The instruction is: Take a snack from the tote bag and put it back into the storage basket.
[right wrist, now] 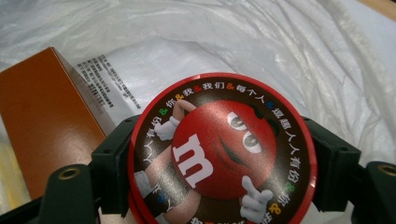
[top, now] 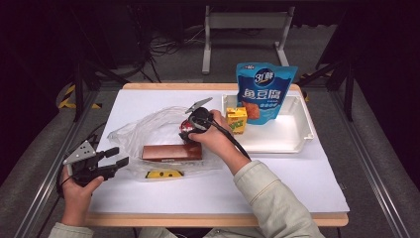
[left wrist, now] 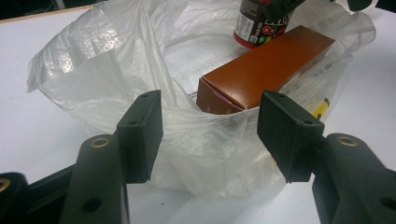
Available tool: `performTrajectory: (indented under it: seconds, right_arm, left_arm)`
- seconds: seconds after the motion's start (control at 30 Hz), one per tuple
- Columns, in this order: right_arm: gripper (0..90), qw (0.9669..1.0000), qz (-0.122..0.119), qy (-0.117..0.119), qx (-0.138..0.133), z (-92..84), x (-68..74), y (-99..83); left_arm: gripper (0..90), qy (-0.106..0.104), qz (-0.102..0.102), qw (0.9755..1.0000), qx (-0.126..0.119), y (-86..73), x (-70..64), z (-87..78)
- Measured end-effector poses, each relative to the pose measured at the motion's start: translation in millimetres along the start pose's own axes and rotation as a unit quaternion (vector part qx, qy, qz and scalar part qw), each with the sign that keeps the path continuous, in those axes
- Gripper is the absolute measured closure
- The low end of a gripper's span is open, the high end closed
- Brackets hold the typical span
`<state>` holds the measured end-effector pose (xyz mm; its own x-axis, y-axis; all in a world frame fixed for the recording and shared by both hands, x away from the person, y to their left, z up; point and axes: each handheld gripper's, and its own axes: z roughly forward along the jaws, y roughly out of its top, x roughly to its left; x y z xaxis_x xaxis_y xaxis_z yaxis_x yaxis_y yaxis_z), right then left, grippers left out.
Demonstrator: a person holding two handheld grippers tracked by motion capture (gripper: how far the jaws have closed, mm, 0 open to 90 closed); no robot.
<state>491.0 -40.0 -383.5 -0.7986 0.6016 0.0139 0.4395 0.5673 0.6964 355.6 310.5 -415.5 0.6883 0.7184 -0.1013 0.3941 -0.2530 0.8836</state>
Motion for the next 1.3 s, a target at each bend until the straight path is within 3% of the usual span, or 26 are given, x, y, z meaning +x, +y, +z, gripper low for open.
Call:
performTrajectory:
  seconds: [0.7, 1.3]
  right_arm:
    - [25.2, 0.9993, -0.016, 0.007, -0.032, -36.6, 5.8, 25.5]
    - [25.2, 0.9982, -0.032, 0.001, -0.052, -68.8, 4.4, 33.8]
  left_arm:
    - [41.4, -0.001, 0.003, 1.0, 0.002, 0.0, 0.0, 1.0]
    - [41.3, 0.0, 0.004, 1.0, 0.004, 0.1, 0.0, 2.0]
